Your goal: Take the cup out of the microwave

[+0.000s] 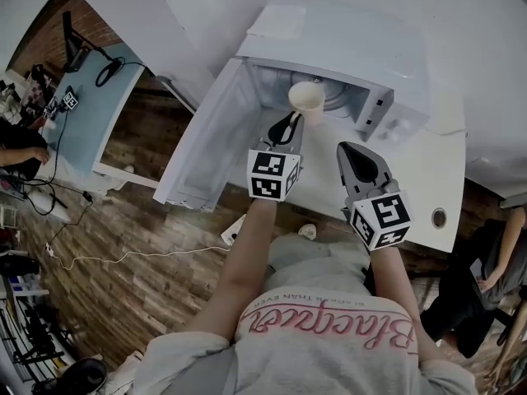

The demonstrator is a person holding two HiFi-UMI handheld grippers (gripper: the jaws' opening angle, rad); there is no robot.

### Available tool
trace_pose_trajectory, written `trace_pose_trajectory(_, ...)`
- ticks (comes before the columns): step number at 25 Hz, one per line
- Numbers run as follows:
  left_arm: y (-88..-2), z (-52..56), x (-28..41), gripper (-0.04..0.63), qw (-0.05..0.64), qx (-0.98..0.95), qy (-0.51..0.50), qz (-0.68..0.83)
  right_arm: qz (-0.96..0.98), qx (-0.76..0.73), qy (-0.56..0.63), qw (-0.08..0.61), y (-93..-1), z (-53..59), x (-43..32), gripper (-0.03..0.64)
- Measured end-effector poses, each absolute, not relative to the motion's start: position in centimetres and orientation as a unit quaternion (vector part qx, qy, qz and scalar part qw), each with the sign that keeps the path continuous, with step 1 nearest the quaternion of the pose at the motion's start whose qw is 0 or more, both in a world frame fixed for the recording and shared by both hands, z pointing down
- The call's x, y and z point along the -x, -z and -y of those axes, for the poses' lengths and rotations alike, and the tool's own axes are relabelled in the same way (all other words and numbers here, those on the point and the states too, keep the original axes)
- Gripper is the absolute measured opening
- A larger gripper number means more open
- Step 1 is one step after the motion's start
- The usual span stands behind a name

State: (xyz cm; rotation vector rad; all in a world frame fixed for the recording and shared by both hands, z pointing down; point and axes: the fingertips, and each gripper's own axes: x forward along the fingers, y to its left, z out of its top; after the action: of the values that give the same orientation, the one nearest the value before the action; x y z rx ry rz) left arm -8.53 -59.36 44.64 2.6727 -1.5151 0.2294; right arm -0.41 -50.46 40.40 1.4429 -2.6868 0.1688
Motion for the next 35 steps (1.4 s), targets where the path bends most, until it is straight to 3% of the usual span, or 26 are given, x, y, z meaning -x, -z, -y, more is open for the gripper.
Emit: trace_pose_trajectory(35, -34.1, 53.6, 6.6, 0.051, 0.009, -0.873, -0.049, 0.485, 0.891, -0.454, -0.013, 0.015, -33.1, 50.0, -1.0, 0.011)
